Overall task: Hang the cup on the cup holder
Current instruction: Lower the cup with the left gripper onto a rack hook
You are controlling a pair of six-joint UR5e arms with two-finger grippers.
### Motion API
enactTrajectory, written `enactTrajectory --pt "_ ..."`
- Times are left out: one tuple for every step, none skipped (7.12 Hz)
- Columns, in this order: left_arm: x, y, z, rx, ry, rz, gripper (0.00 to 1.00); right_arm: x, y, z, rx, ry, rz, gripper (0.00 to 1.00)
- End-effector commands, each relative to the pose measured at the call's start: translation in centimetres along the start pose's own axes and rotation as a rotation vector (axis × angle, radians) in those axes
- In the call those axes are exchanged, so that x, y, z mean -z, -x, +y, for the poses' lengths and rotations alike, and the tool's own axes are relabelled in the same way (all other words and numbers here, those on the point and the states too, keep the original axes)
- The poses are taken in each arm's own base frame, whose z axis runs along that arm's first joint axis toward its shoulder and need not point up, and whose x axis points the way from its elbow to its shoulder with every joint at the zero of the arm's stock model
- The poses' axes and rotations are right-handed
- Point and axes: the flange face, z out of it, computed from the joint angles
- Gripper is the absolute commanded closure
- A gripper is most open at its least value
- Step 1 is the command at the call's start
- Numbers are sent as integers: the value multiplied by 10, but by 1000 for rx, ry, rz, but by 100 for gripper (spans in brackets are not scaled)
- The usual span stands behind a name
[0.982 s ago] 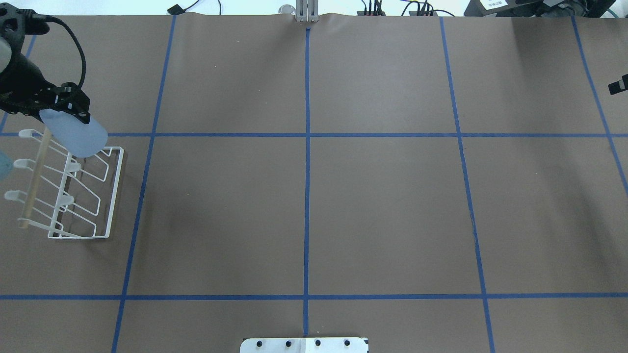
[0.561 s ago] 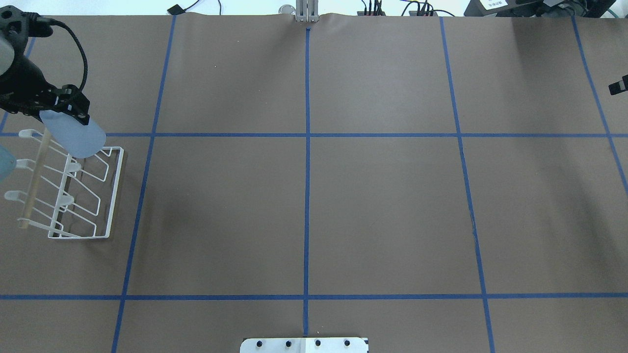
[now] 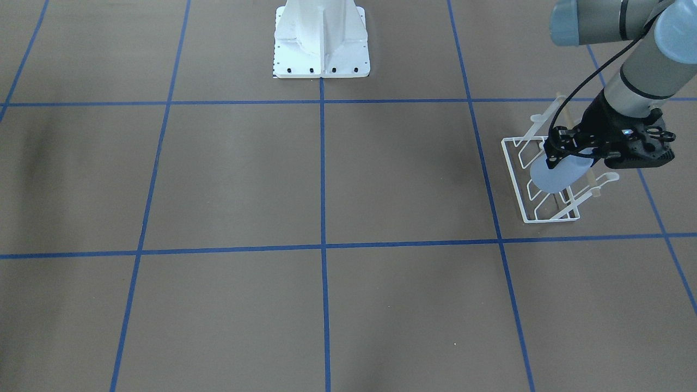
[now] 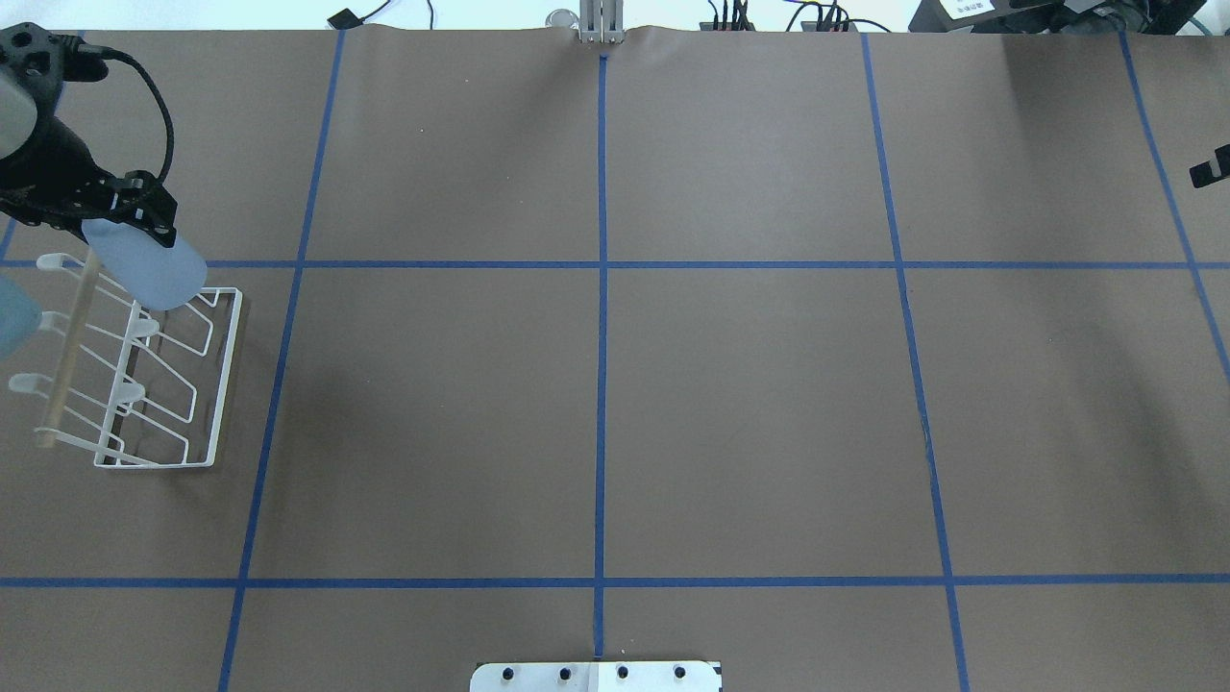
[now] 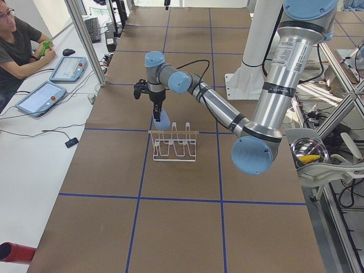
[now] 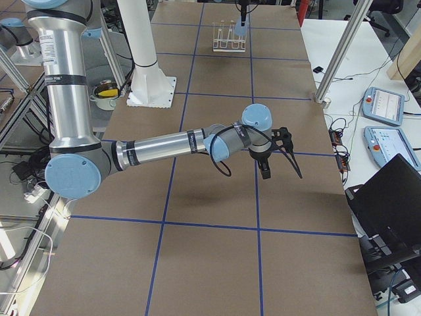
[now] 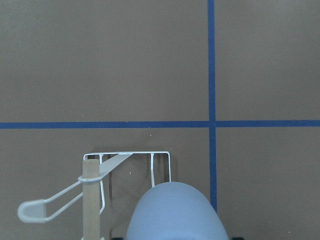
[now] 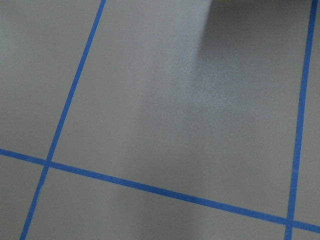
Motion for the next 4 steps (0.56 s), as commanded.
enactTrajectory --pt "-14 7 -7 1 -3 2 100 7 10 -1 -9 13 3 0" --pt "-17 9 -8 6 1 -1 100 8 11 -1 -8 12 2 0" --pt "-21 10 -7 8 6 -3 100 9 12 -1 -7 11 2 0" --pt "-24 10 -7 15 10 -5 100 8 11 -1 -8 12 2 0"
